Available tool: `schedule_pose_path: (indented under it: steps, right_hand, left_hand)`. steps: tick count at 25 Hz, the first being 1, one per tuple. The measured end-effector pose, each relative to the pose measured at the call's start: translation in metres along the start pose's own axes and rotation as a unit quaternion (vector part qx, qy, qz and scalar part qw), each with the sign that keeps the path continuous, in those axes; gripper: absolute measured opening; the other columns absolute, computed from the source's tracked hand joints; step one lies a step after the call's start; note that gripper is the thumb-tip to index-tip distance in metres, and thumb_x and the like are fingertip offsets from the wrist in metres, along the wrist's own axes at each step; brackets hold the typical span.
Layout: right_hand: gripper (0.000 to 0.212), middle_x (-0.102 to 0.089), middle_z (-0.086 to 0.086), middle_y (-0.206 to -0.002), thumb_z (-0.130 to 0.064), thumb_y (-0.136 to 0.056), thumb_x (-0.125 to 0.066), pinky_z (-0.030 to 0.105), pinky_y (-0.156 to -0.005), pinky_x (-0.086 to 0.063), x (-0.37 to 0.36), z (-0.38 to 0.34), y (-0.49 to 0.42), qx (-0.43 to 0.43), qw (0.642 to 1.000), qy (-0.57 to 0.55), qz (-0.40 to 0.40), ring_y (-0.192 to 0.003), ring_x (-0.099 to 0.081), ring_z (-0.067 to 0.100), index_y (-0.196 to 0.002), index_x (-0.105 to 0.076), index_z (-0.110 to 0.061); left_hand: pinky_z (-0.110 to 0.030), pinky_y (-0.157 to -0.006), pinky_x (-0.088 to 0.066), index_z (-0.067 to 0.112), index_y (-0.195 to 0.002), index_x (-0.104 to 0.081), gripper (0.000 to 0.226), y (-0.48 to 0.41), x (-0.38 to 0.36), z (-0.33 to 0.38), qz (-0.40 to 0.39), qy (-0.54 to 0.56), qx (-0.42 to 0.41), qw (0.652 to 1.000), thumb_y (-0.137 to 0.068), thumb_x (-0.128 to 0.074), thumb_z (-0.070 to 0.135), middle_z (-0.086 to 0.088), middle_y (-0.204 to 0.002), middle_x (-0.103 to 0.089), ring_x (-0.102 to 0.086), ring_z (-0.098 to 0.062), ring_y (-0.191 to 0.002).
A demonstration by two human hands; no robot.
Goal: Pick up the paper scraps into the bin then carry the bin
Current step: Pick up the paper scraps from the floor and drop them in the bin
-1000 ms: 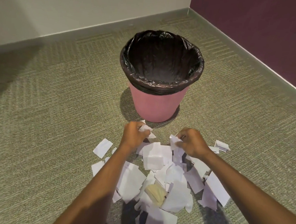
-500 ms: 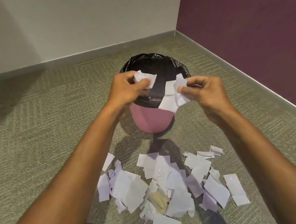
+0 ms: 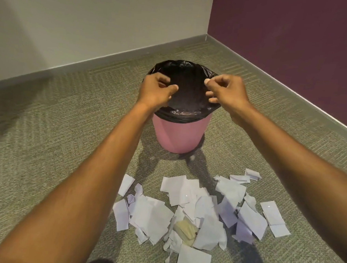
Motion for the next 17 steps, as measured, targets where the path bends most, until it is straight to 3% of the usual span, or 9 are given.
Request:
schedule_pose_path:
  steps: [1,3,5,7,8,10,12,14,17]
  right_hand:
    - [0.018,-0.069,0.005,-0.078,-0.023,-0.092,-0.066,0.026,-0.059,-0.055,0.005,0.004,0.011,0.012,1.0,-0.005,0.008,-0.067,-0.069,0.015,-0.089,-0.07,-0.005]
    - [0.021,-0.069,0.001,-0.066,-0.017,-0.093,-0.064,0.019,-0.049,-0.051,0.014,0.025,0.039,0.017,1.0,0.026,-0.002,-0.053,-0.065,0.009,-0.077,-0.069,-0.006]
    - [0.019,-0.068,0.001,-0.067,-0.011,-0.092,-0.063,0.014,-0.048,-0.049,0.014,0.064,0.073,-0.034,0.993,0.087,-0.077,-0.053,-0.064,0.005,-0.074,-0.068,-0.01]
    - [0.01,-0.07,0.003,-0.077,-0.008,-0.089,-0.066,0.016,-0.053,-0.05,0.006,0.116,0.107,-0.108,0.959,0.176,-0.195,-0.067,-0.067,0.01,-0.08,-0.069,-0.01]
    - [0.003,-0.072,0.005,-0.083,-0.009,-0.087,-0.069,0.023,-0.058,-0.053,0.002,0.142,0.121,-0.132,0.935,0.227,-0.238,-0.076,-0.069,0.017,-0.085,-0.07,-0.007]
    - [0.014,-0.072,0.009,-0.093,-0.017,-0.083,-0.074,0.032,-0.072,-0.052,-0.001,0.191,0.146,-0.169,0.897,0.302,-0.274,-0.089,-0.069,0.028,-0.091,-0.068,-0.007]
    - [0.035,-0.069,0.011,-0.113,-0.028,-0.081,-0.077,0.033,-0.086,-0.052,-0.003,0.22,0.164,-0.182,0.872,0.344,-0.295,-0.106,-0.064,0.03,-0.107,-0.065,-0.009]
    - [0.067,-0.055,0.012,-0.139,-0.038,-0.081,-0.076,0.036,-0.101,-0.045,-0.01,0.236,0.174,-0.174,0.853,0.378,-0.315,-0.125,-0.053,0.028,-0.136,-0.05,-0.009]
    - [0.088,-0.038,0.012,-0.152,-0.044,-0.082,-0.073,0.037,-0.106,-0.04,-0.024,0.247,0.178,-0.138,0.844,0.407,-0.322,-0.136,-0.042,0.03,-0.15,-0.03,-0.009]
  left_hand:
    - [-0.033,-0.061,-0.055,0.008,-0.089,-0.07,0.01,0.012,0.003,-0.012,0.033,0.004,-0.01,0.999,-0.087,-0.068,0.017,-0.009,-0.082,-0.07,-0.065,-0.014,-0.062]
    - [-0.034,-0.06,-0.054,0.006,-0.063,-0.066,0.028,0.042,0.003,-0.049,0.073,-0.018,-0.006,0.997,-0.088,-0.062,0.018,-0.006,-0.056,-0.064,-0.057,-0.014,-0.046]
    - [-0.042,-0.066,-0.059,0.003,-0.059,-0.062,0.032,0.075,-0.012,-0.093,0.028,-0.071,0.016,0.997,-0.088,-0.059,0.016,-0.01,-0.055,-0.063,-0.061,-0.021,-0.051]
    - [-0.046,-0.075,-0.059,0.006,-0.07,-0.066,0.021,0.107,-0.041,-0.14,-0.094,-0.16,0.025,0.982,-0.088,-0.059,0.015,-0.013,-0.073,-0.069,-0.069,-0.027,-0.071]
    - [-0.043,-0.08,-0.058,0.01,-0.085,-0.068,0.011,0.123,-0.056,-0.16,-0.168,-0.229,0.025,0.959,-0.088,-0.062,0.018,-0.011,-0.09,-0.071,-0.068,-0.026,-0.084]
    - [-0.038,-0.091,-0.05,0.016,-0.122,-0.058,0.038,0.148,-0.082,-0.196,-0.278,-0.377,-0.014,0.884,-0.087,-0.066,0.029,-0.01,-0.123,-0.059,-0.057,-0.026,-0.111]
    - [-0.041,-0.103,-0.04,0.02,-0.141,-0.039,0.063,0.155,-0.098,-0.219,-0.311,-0.455,-0.056,0.833,-0.086,-0.066,0.036,-0.011,-0.143,-0.041,-0.042,-0.03,-0.129]
    - [-0.047,-0.113,-0.027,0.023,-0.149,-0.024,0.078,0.148,-0.108,-0.228,-0.324,-0.491,-0.08,0.804,-0.086,-0.067,0.039,-0.014,-0.156,-0.022,-0.024,-0.034,-0.142]
    - [-0.054,-0.118,-0.013,0.025,-0.153,-0.01,0.1,0.133,-0.116,-0.236,-0.366,-0.549,-0.083,0.747,-0.079,-0.072,0.049,-0.018,-0.161,-0.004,-0.006,-0.037,-0.148]
Point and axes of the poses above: each hand's wrist, its own y-axis away from the middle knuckle, its own x-axis out of the back of the hand, z = x × y, the point moved 3 cm from there along -y, towards the middle knuckle
